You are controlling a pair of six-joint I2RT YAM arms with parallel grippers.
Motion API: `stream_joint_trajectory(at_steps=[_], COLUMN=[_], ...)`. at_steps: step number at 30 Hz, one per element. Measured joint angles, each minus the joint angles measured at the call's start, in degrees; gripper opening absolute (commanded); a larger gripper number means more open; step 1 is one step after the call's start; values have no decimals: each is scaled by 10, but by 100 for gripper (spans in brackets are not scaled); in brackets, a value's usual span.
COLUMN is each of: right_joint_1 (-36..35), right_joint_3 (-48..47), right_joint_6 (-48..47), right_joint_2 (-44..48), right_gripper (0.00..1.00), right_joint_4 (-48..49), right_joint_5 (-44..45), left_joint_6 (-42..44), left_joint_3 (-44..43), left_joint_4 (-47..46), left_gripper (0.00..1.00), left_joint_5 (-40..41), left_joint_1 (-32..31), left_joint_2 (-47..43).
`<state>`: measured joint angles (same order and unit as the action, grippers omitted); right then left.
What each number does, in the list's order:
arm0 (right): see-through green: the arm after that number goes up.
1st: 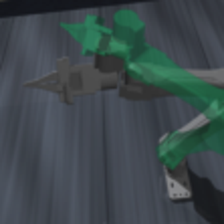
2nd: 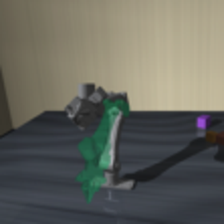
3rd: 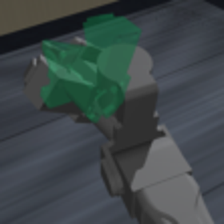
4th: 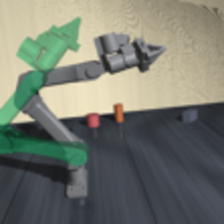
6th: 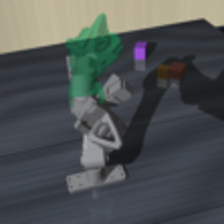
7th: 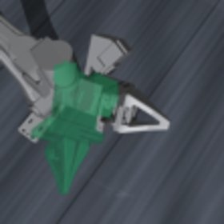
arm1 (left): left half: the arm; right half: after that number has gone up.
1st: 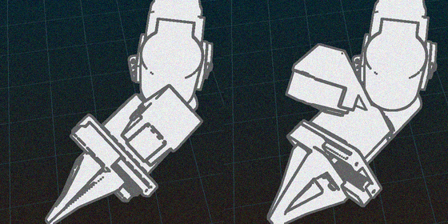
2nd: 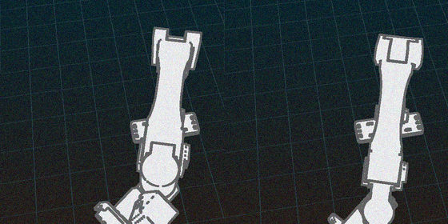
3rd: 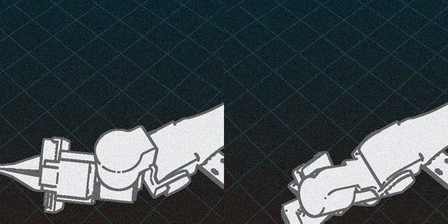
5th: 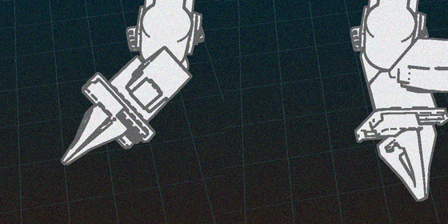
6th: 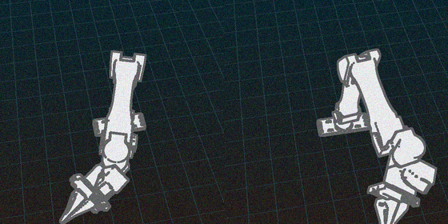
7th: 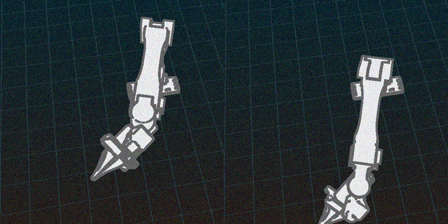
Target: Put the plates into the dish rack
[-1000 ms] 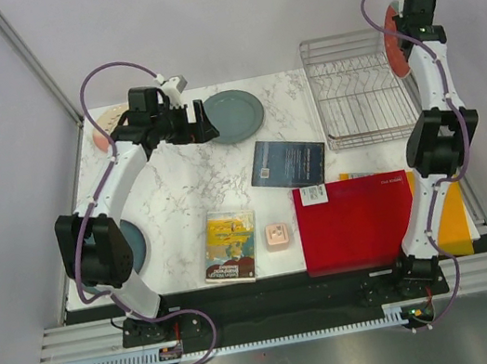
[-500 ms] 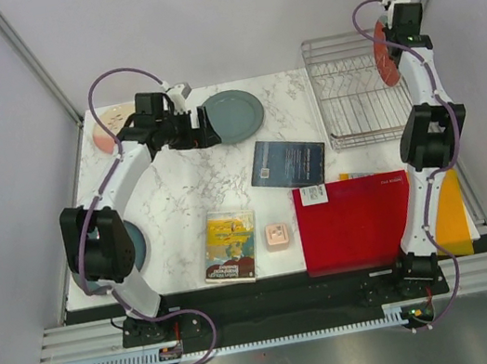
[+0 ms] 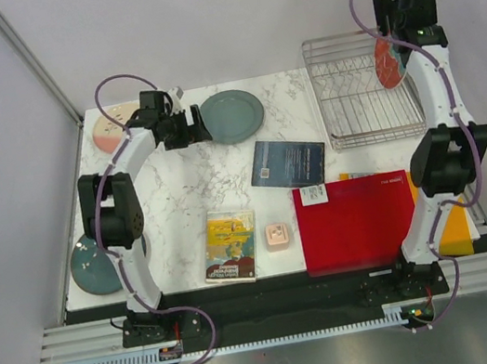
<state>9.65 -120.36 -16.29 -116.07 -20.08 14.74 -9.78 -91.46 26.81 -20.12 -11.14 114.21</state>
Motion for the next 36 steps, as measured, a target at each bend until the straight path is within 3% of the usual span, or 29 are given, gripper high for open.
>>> stream_joint_trajectory(at_steps=[5,11,14,18,26,29,30,31,36], right_joint_1=[-103,-228,-232,-222,-227,-235,-237,-239,-247], right_joint_3=[71,71,71,71,71,75,77,80,73], right_joint_6=[17,101,148,191,224,226,227,227,231], right_joint_2=[105,77,38,-1,-13,-13,-13,-13,-42], right_gripper=[87,82,81,80,80,80,79,79,78], right_joint_4=[4,-17,-35,-59,-82,-84,-84,-85,-88], right_joint_5=[-82,-180,-210,-231,-245,-248,-249,-251,-279], left_joint_6=[-27,-59,-77,-120,-230,-268,-279,-292,-370], left_joint_3=[-73,-141,-163,-184,-174,-163,-157,-148,-121], left_joint_4=[-16,-36,-52,-93,-194,-218,-228,-241,-298], left_gripper=[90,80,76,59,53,28,11,4,2], left_joint_5=[3,1,-14,-51,-141,-153,-156,-165,-205], left_joint_1=[41,60,59,59,59,59,61,63,73], left_joint_2=[79,174,205,227,269,273,275,278,283])
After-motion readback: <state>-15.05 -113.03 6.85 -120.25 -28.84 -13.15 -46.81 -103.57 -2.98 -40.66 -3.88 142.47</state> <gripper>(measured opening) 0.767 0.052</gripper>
